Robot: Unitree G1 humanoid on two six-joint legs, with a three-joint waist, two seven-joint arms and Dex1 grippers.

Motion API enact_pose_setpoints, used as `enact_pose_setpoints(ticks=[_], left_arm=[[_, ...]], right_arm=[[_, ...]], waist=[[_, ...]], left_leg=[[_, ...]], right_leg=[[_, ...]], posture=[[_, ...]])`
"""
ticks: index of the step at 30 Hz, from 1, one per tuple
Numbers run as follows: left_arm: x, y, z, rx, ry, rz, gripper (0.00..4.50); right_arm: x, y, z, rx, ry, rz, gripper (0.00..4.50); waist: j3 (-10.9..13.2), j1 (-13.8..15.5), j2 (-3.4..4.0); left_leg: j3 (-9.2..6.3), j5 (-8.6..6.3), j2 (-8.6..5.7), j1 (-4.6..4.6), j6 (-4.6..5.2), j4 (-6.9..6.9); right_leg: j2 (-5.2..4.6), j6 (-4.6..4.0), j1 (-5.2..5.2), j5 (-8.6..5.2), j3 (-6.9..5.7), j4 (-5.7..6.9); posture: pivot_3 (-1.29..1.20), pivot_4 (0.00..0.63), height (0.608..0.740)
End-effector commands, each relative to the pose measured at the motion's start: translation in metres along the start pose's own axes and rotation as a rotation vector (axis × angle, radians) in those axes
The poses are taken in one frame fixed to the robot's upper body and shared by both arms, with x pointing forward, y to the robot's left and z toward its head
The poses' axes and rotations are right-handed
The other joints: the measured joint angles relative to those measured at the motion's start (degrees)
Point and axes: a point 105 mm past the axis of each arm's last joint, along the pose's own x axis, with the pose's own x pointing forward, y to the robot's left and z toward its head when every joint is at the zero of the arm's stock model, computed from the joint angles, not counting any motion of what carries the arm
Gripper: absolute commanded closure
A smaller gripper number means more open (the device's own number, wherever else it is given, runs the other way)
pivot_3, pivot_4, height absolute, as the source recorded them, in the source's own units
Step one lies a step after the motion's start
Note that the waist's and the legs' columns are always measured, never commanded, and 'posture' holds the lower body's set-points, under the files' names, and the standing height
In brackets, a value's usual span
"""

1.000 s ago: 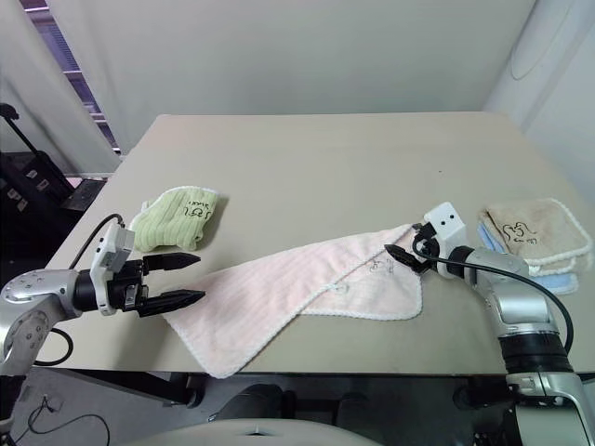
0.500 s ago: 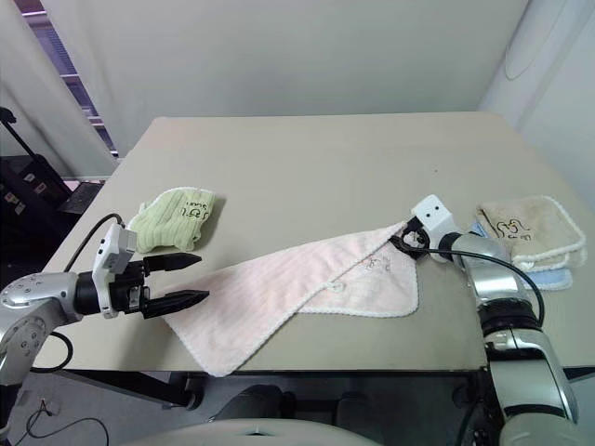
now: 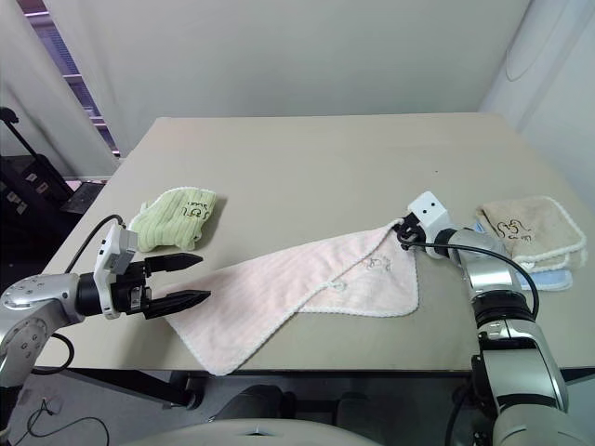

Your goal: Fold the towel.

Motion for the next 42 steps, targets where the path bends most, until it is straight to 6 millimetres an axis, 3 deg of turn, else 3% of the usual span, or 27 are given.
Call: enact_pose_setpoints(ticks=[1,7,12,15,20,27,33,42], left_arm=[[-0.001,0.0,0.01,0.04,-0.017,-0.014,0.0],[0.003,0.0,0.006,0.06,0.009,-0.054,0.0],[0.011,0.003,0.0,0.105,0.041,-0.07,0.0],[0.015,0.01,-0.001,0.141,0.04,-0.065,0.0],[0.033,0.012,0.015,0.223,-0.016,-0.09,0.0],[0.066,0.0,0.029,0.254,-0.086,-0.185,0.0],[0.092,-0.015,0.009,0.214,0.038,-0.31,0.0],[0.144,-0.029,-0.019,0.242,0.203,-0.429,0.0]], right_arm=[[-0.012,-0.009,0.038,0.02,-0.134,-0.033,4.49],[-0.023,-0.022,0.082,0.103,-0.272,-0.162,4.49],[-0.035,-0.029,0.143,0.211,-0.478,-0.23,4.49],[-0.031,-0.028,0.163,0.214,-0.524,-0.257,4.49],[-0.02,-0.035,0.196,0.221,-0.583,-0.36,4.49],[-0.01,-0.039,0.21,0.233,-0.591,-0.409,4.49],[-0.008,-0.06,0.212,0.242,-0.558,-0.519,4.49],[0.002,-0.072,0.202,0.253,-0.501,-0.598,4.49]], waist=[[0.0,0.0,0.0],[0.0,0.1,0.01],[0.1,0.0,0.1],[0.0,0.0,0.1],[0.0,0.1,0.08],[0.0,0.0,0.06],[0.0,-1.5,0.07],[0.0,-2.4,0.07]], left_leg=[[0.0,0.0,0.0,0.0,0.0,0.0],[0.0,0.0,0.0,0.0,0.0,0.0],[0.01,0.0,0.0,-0.03,0.0,0.0],[0.01,0.0,0.0,-0.07,-0.02,-0.03],[0.02,0.03,-0.02,-0.17,-0.05,-0.06],[-0.02,0.13,-0.04,-0.31,-0.17,-0.09],[-0.06,0.22,-0.03,-0.3,-0.28,-0.09],[-0.13,0.36,-0.03,-0.29,-0.26,-0.06]], right_leg=[[0.0,0.0,0.0,0.0,0.0,0.01],[-0.01,-0.01,-0.04,-0.01,0.05,0.08],[-0.02,-0.03,-0.1,-0.01,0.09,0.12],[0.0,-0.02,-0.2,-0.01,0.1,0.14],[0.0,0.0,-0.35,0.01,0.1,0.17],[0.04,0.14,-0.59,0.16,0.07,0.3],[0.07,0.1,-0.61,0.18,0.07,0.43],[0.1,0.1,-0.6,0.2,0.06,0.5]], posture=[[0.0,0.0,0.74],[0.0,0.0,0.74],[0.0,0.0,0.74],[0.0,0.0,0.74],[0.0,0.0,0.74],[0.0,0.0,0.74],[0.0,0.0,0.74],[0.0,0.0,0.74]])
